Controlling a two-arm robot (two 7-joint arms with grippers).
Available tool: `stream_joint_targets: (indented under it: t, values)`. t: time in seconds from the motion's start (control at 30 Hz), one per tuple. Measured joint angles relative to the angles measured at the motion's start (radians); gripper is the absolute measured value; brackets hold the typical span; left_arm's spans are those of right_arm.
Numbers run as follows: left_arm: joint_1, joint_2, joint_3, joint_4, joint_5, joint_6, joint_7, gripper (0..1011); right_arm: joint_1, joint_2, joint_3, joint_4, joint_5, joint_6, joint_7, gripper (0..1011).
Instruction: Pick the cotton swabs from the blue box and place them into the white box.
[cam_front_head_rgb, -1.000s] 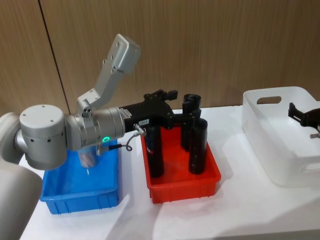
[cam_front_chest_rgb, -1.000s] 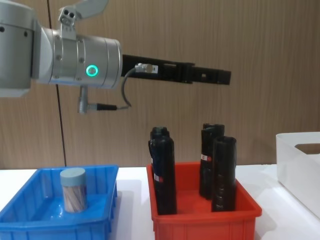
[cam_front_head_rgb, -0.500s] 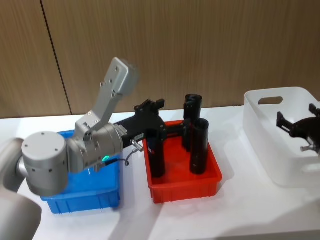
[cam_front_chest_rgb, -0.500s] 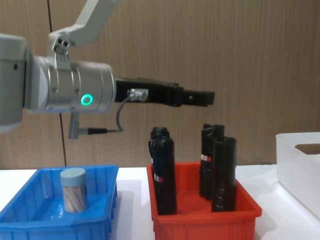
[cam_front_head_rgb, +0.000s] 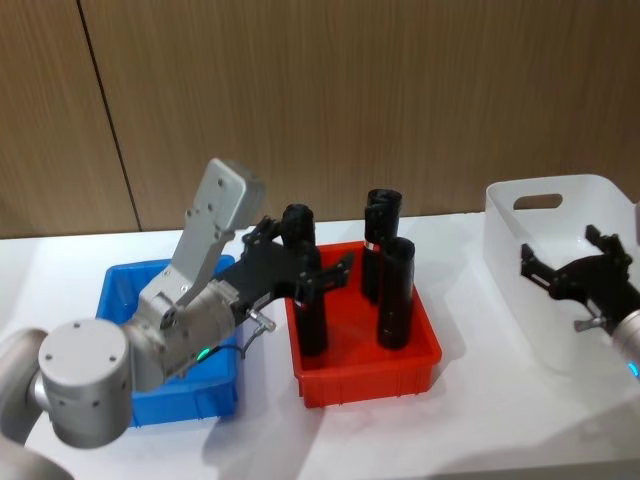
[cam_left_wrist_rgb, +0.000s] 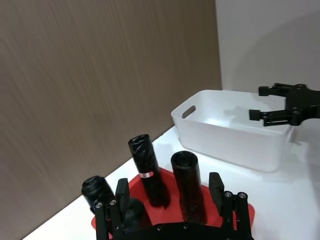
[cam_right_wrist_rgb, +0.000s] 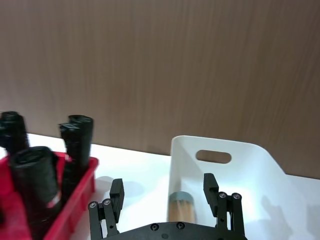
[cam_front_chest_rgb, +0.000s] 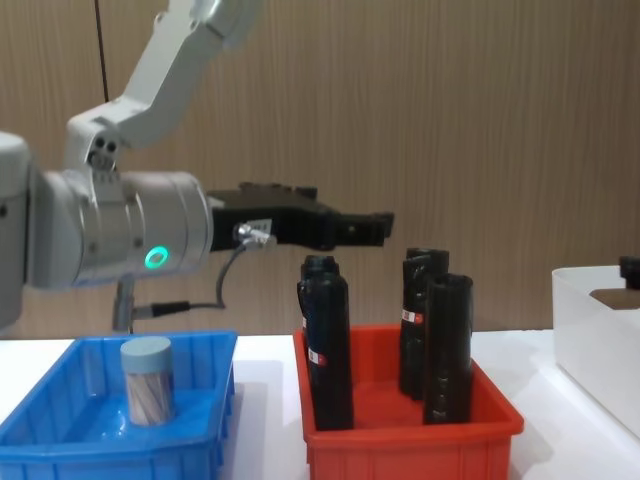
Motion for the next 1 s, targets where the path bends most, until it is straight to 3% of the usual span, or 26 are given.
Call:
stream_joint_targets:
  t: [0.67,1.0]
  values:
    - [0.160,0.052,0.027,-0.112,0.040,-0.124,0.272,1004,-0.186,0.007,-0.051,-0.260,0.048,0.019,-0.024,1002]
    - [0.217,0.070,0.036,-0.152,0.054,-0.168,0.370,1004,-0.263,0.010,-0.071,-0.366,0.067,0.026,-0.034,1002]
